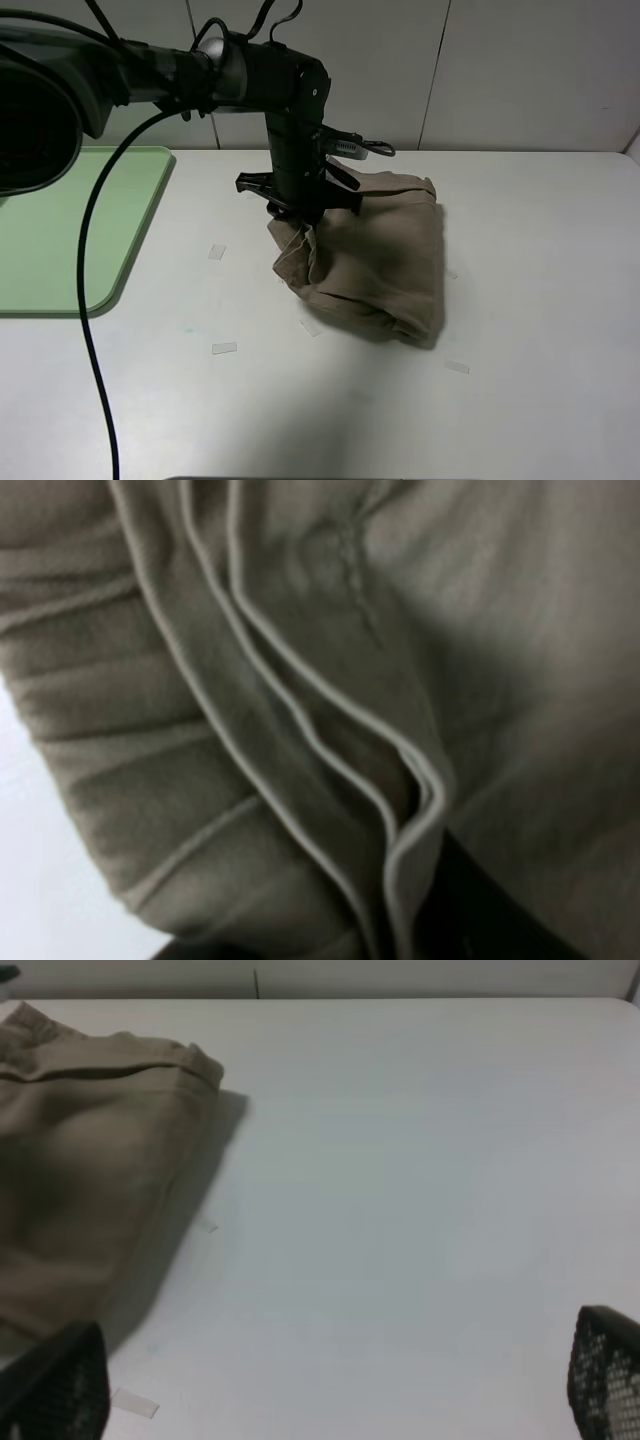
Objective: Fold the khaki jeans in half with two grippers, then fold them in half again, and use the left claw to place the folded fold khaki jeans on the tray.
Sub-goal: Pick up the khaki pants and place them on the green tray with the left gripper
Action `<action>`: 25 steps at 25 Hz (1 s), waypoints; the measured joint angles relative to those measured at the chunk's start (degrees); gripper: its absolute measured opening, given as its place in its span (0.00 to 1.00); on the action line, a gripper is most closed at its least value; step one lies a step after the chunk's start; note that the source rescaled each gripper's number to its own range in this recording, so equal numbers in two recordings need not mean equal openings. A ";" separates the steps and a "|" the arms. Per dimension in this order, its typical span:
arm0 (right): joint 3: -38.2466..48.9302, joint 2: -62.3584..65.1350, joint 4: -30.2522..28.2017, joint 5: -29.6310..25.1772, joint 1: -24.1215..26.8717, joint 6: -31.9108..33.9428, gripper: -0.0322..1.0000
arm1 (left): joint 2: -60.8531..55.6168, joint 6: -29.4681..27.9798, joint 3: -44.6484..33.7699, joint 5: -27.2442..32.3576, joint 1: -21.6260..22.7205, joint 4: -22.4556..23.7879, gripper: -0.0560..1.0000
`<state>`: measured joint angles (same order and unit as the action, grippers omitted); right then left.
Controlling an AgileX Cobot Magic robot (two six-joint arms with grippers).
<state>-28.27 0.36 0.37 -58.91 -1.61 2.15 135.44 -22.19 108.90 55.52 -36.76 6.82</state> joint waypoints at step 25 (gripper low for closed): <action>0.00 0.00 0.00 0.00 0.00 0.00 1.00 | -14.58 9.85 0.00 10.79 15.08 9.67 0.29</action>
<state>-28.27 0.36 0.37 -58.91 -1.61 2.15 120.85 -12.34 108.90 66.31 -21.68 16.49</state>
